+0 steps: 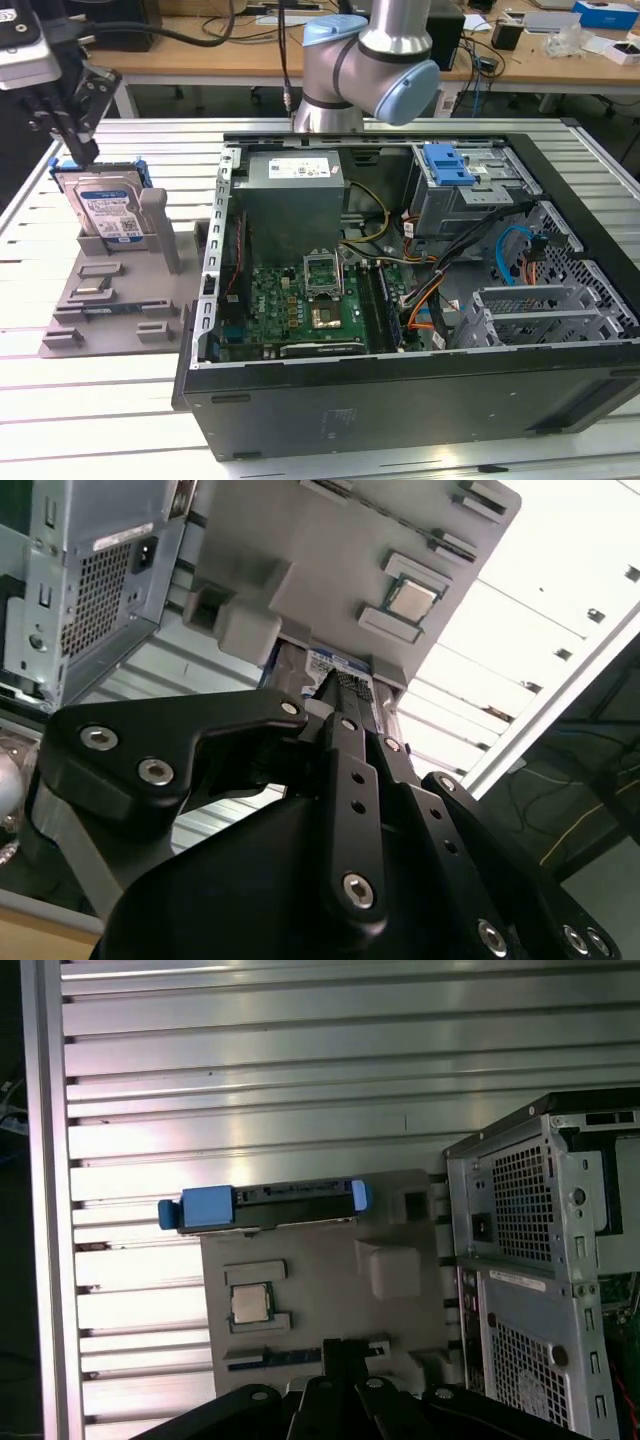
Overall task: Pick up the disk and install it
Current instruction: 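Reach for the disk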
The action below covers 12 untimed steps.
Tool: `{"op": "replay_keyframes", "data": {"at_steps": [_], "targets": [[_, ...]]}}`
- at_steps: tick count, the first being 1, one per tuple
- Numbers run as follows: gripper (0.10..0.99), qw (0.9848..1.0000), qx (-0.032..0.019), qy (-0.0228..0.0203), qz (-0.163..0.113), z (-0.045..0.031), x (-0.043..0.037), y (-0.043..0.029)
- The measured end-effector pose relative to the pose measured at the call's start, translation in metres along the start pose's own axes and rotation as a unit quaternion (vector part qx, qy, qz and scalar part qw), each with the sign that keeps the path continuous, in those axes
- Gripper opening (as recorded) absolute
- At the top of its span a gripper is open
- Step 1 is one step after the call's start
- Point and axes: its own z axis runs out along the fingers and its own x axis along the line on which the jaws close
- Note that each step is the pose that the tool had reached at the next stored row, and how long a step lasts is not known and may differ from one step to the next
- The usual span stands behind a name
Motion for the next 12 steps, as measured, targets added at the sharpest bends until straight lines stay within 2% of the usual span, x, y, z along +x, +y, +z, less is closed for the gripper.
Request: {"op": "replay_keyframes", "data": {"at_steps": [1,5,9,12], "targets": [[0.106,1.0,0.0,0.0,0.0,0.0003,0.0057,0.0002],[0.106,1.0,0.0001,0.0,0.0,0.0013,0.0186,0.0018],[0.106,1.0,0.0005,0.0,0.0,0.0028,0.0327,0.0067],[0.106,1.0,0.0005,-0.0001,0.0,0.0037,0.0392,0.0099]]}}
